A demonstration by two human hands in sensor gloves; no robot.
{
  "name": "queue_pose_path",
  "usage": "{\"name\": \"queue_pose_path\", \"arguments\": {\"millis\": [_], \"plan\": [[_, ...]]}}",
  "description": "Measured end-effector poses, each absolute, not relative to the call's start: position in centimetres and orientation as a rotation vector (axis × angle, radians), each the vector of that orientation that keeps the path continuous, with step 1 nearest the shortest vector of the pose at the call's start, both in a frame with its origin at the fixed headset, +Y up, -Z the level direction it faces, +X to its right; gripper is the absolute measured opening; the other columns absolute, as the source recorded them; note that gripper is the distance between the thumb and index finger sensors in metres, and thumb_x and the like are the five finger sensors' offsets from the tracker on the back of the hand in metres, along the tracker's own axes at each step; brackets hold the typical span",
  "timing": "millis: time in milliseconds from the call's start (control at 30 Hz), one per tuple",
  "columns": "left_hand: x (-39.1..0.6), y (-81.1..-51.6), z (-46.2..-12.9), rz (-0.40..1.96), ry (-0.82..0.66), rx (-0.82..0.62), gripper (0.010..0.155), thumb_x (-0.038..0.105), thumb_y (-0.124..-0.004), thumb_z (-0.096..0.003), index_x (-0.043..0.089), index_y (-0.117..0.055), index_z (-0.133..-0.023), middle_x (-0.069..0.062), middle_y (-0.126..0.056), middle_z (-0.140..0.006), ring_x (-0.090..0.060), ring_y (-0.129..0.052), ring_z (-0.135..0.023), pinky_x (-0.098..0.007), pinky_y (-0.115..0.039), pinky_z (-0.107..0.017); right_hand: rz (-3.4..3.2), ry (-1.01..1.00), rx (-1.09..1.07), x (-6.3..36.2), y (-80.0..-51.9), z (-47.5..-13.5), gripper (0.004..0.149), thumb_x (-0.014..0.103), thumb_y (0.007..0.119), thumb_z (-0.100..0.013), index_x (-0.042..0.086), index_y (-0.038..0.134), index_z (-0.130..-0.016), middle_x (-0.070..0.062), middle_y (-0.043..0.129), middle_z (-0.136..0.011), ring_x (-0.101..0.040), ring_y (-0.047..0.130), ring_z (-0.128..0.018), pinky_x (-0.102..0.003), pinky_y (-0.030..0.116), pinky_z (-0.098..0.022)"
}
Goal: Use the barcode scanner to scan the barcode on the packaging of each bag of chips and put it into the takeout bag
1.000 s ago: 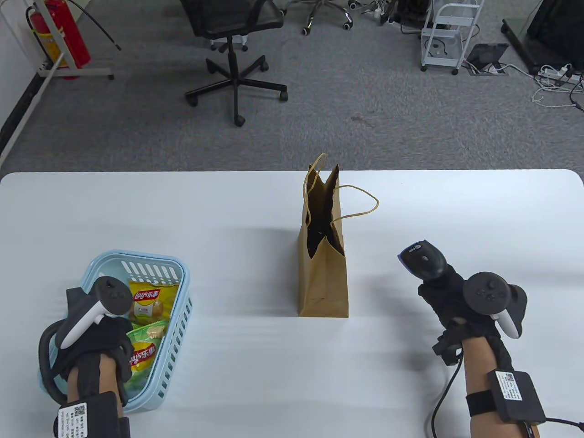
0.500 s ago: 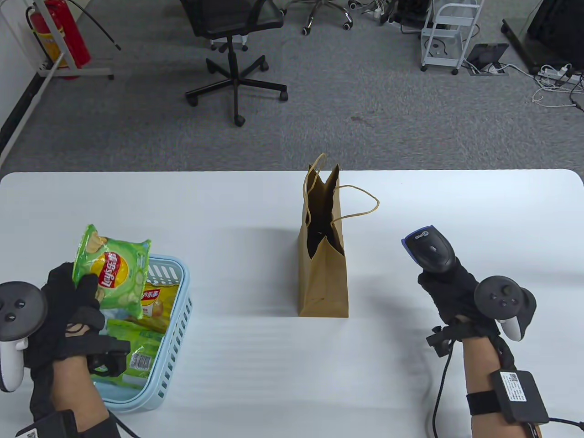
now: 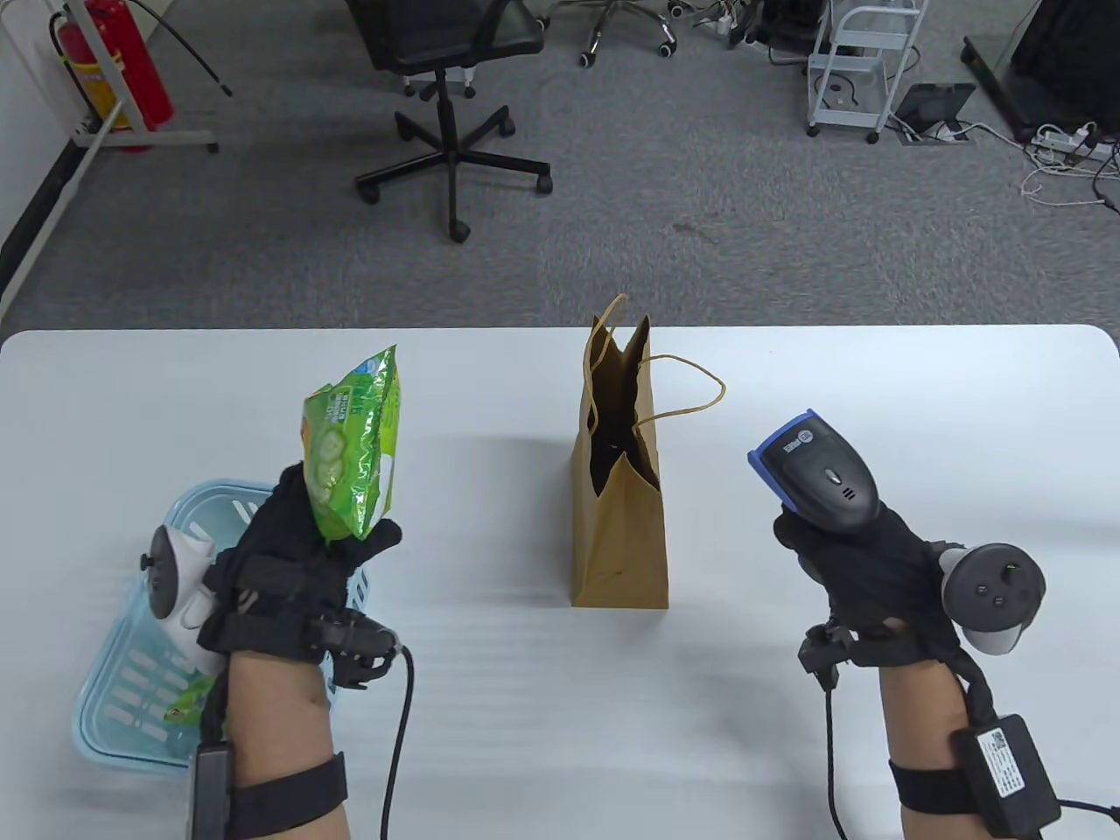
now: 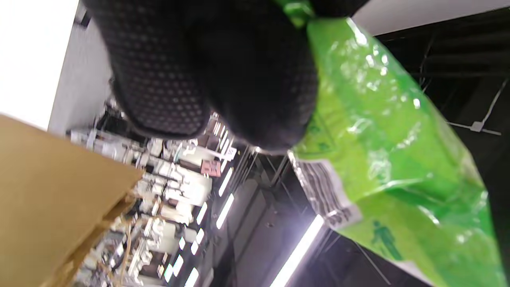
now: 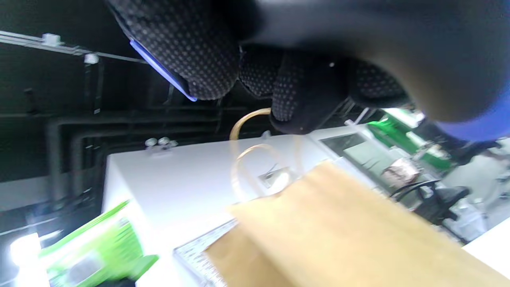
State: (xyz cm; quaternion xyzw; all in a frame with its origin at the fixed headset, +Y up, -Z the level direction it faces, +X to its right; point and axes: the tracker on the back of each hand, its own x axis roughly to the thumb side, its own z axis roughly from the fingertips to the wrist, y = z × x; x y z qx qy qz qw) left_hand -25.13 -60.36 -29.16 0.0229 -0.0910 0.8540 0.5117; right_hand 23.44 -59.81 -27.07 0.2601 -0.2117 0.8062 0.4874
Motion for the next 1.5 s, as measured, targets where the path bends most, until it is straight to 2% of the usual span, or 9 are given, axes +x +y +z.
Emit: {"name": "queue_pose_path", "arguments": {"millis": [200, 400, 467, 800, 1233, 1500], "plan": [[-20.0, -62.9, -30.9, 2.156, -0.306, -0.093, 0.048, 0.030, -0.060, -0.0578, -0.001, -0.064, -0.094, -0.013, -0.087, -0.075, -0.012, -0.102, -0.026, -0.041, -0.093, -0.044, 1.962, -0.412, 0.862, 17.1, -58.3, -25.9, 0.058, 0.032, 0.087, -0.055, 0.000, 0.069, -0.100, -0.014, 0.091, -0.080, -0.028, 0.108, -0.053, -0.054, 0.089, -0.045], [-17.0, -65.0, -31.6, 2.227, -0.414, -0.154, 0.048, 0.030, -0.059, -0.0584, 0.000, -0.062, -0.096, -0.012, -0.085, -0.078, -0.013, -0.101, -0.029, -0.041, -0.091, -0.046, 2.004, -0.360, 0.988, 13.0, -59.1, -25.5, 0.059, 0.032, 0.087, -0.055, -0.001, 0.068, -0.100, -0.014, 0.091, -0.080, -0.028, 0.108, -0.053, -0.053, 0.089, -0.044], [-16.5, -65.5, -31.8, 2.224, -0.414, -0.196, 0.048, 0.030, -0.059, -0.0590, 0.000, -0.061, -0.096, -0.013, -0.084, -0.079, -0.014, -0.101, -0.030, -0.042, -0.091, -0.047, 2.012, -0.363, 1.008, 12.6, -59.7, -25.5, 0.059, 0.032, 0.087, -0.055, -0.001, 0.068, -0.100, -0.014, 0.091, -0.080, -0.028, 0.108, -0.052, -0.052, 0.089, -0.043], [-15.2, -65.6, -31.8, 2.148, -0.455, -0.219, 0.048, 0.030, -0.058, -0.0594, 0.001, -0.060, -0.097, -0.012, -0.082, -0.080, -0.012, -0.099, -0.028, -0.041, -0.091, -0.044, 2.018, -0.392, 1.014, 12.6, -60.3, -25.3, 0.059, 0.031, 0.087, -0.054, -0.001, 0.069, -0.100, -0.015, 0.091, -0.080, -0.028, 0.108, -0.052, -0.052, 0.089, -0.042], [-15.5, -66.5, -32.1, 2.114, -0.405, -0.221, 0.048, 0.031, -0.059, -0.0596, 0.000, -0.063, -0.096, -0.012, -0.085, -0.078, -0.008, -0.098, -0.022, -0.037, -0.093, -0.036, 2.026, -0.355, 1.019, 12.5, -60.7, -25.4, 0.058, 0.030, 0.088, -0.054, -0.002, 0.069, -0.099, -0.015, 0.091, -0.079, -0.028, 0.108, -0.051, -0.052, 0.090, -0.041], [-15.6, -66.7, -32.2, 2.123, -0.416, -0.221, 0.048, 0.031, -0.059, -0.0598, 0.001, -0.062, -0.097, -0.012, -0.085, -0.078, -0.008, -0.098, -0.022, -0.037, -0.093, -0.037, 2.033, -0.354, 1.017, 12.5, -60.7, -25.5, 0.058, 0.030, 0.088, -0.054, -0.002, 0.069, -0.099, -0.015, 0.091, -0.080, -0.028, 0.108, -0.052, -0.052, 0.089, -0.042]]}}
